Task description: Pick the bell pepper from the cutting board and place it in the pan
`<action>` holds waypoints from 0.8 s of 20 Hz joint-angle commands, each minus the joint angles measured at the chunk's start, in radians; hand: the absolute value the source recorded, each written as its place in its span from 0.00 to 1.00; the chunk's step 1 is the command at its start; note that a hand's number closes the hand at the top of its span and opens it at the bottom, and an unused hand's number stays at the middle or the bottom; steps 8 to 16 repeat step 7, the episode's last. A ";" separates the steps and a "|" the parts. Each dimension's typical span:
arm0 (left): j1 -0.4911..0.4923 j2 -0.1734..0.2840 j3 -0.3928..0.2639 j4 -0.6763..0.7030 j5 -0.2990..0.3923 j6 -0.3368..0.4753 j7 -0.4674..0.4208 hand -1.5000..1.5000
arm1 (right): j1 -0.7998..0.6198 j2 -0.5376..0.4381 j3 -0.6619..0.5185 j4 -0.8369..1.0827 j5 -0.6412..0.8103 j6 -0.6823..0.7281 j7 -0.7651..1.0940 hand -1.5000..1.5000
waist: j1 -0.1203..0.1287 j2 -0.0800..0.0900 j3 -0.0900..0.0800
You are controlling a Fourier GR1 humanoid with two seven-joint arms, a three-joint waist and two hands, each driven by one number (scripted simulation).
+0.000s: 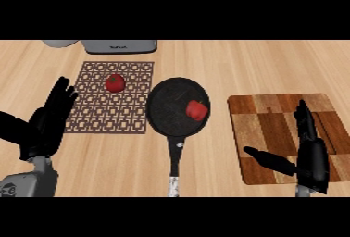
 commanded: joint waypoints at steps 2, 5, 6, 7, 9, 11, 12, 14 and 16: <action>-0.054 -0.022 -0.012 0.015 -0.006 0.010 0.015 0.50 | 0.214 -0.024 0.021 -0.215 -0.022 0.059 -0.024 0.00 | 0.017 0.005 0.000; -0.010 -0.005 0.010 0.005 -0.001 -0.010 -0.007 0.50 | 0.347 -0.039 -0.031 -0.247 -0.089 0.096 -0.128 0.00 | 0.016 0.004 0.000; -0.019 -0.018 -0.001 0.000 -0.005 -0.016 -0.014 0.50 | 0.287 -0.025 -0.053 -0.164 -0.078 0.095 -0.150 0.00 | 0.022 0.006 0.000; -0.077 0.003 0.018 0.020 0.005 -0.020 0.040 0.50 | 0.244 -0.005 -0.038 -0.174 -0.041 0.078 -0.098 0.00 | 0.023 0.006 0.000; -0.077 0.003 0.018 0.020 0.005 -0.020 0.040 0.50 | 0.244 -0.005 -0.038 -0.174 -0.041 0.078 -0.098 0.00 | 0.023 0.006 0.000; -0.077 0.003 0.018 0.020 0.005 -0.020 0.040 0.50 | 0.244 -0.005 -0.038 -0.174 -0.041 0.078 -0.098 0.00 | 0.023 0.006 0.000; -0.077 0.003 0.018 0.020 0.005 -0.020 0.040 0.50 | 0.244 -0.005 -0.038 -0.174 -0.041 0.078 -0.098 0.00 | 0.023 0.006 0.000; -0.077 0.003 0.018 0.020 0.005 -0.020 0.040 0.50 | 0.244 -0.005 -0.038 -0.174 -0.041 0.078 -0.098 0.00 | 0.023 0.006 0.000; -0.077 0.003 0.018 0.020 0.005 -0.020 0.040 0.50 | 0.244 -0.005 -0.038 -0.174 -0.041 0.078 -0.098 0.00 | 0.023 0.006 0.000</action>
